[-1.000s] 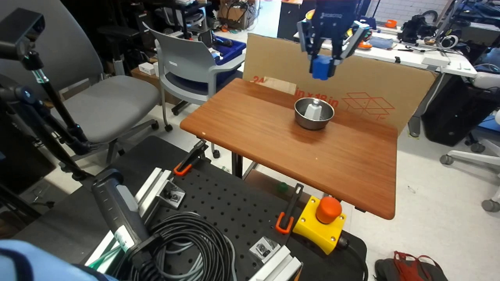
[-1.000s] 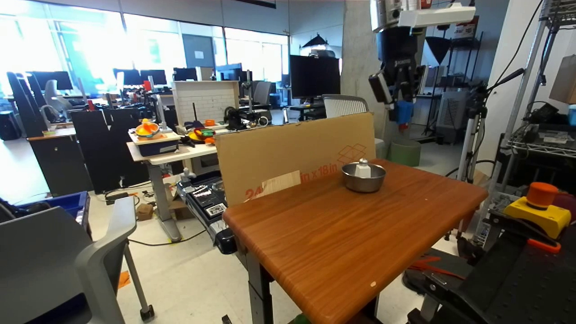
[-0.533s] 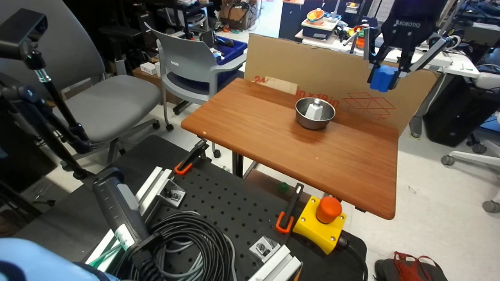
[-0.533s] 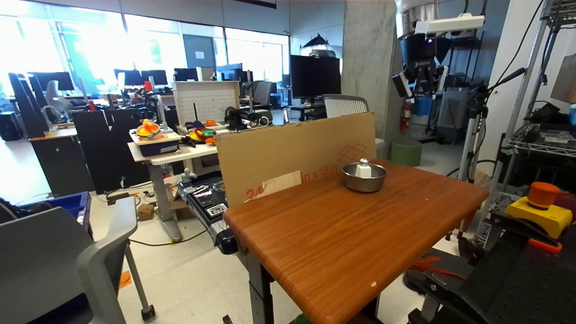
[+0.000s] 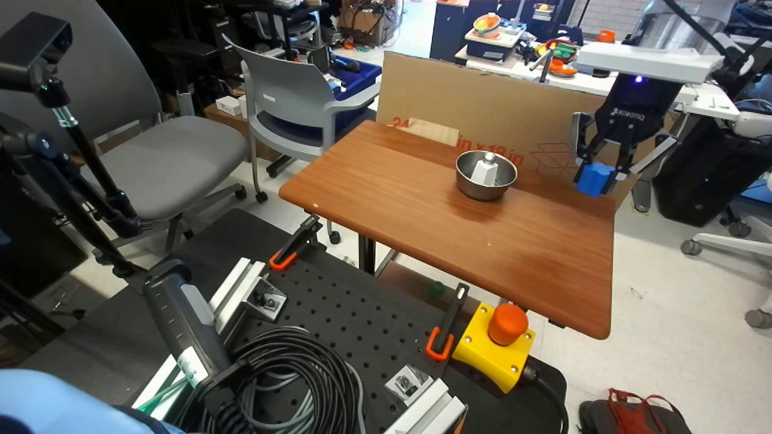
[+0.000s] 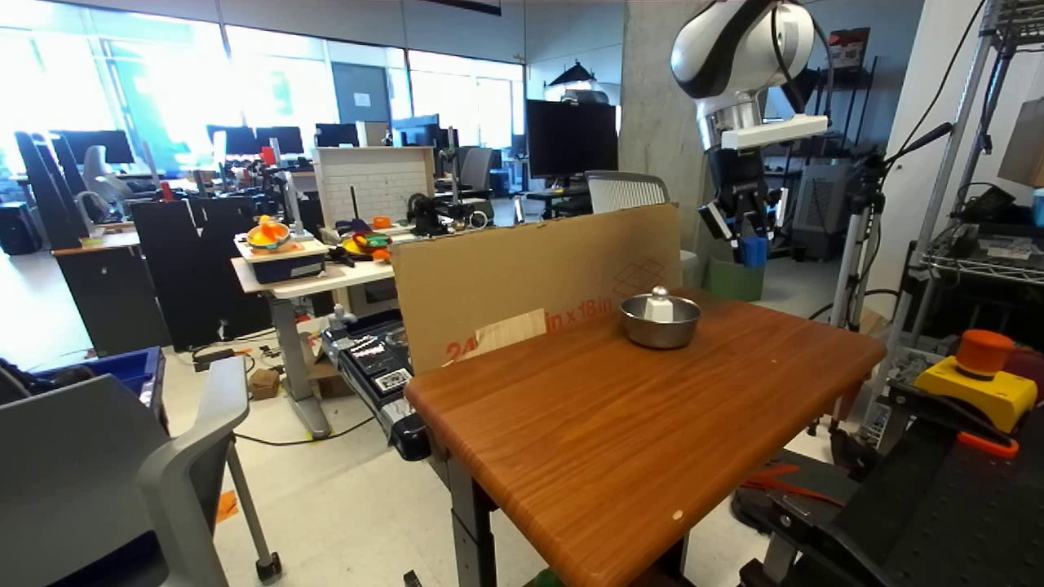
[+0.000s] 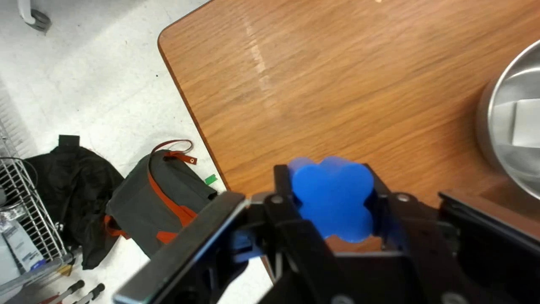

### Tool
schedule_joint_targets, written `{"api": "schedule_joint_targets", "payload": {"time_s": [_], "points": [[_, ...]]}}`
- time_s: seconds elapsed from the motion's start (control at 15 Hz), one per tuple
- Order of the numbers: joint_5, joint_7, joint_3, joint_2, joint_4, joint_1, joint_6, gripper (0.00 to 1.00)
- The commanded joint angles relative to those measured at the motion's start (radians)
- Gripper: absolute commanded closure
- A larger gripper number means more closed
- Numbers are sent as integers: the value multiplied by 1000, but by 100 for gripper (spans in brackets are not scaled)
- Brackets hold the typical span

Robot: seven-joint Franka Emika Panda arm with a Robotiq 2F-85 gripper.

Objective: Move the blue block to the right

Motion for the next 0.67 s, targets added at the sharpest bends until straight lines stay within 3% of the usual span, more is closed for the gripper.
{"api": "schedule_joint_targets", "payload": {"time_s": [0.0,0.6], "points": [[24,10,-7,164,223,-24,-121,84],[1,30,-7,349,460,-10,-217,84]]}}
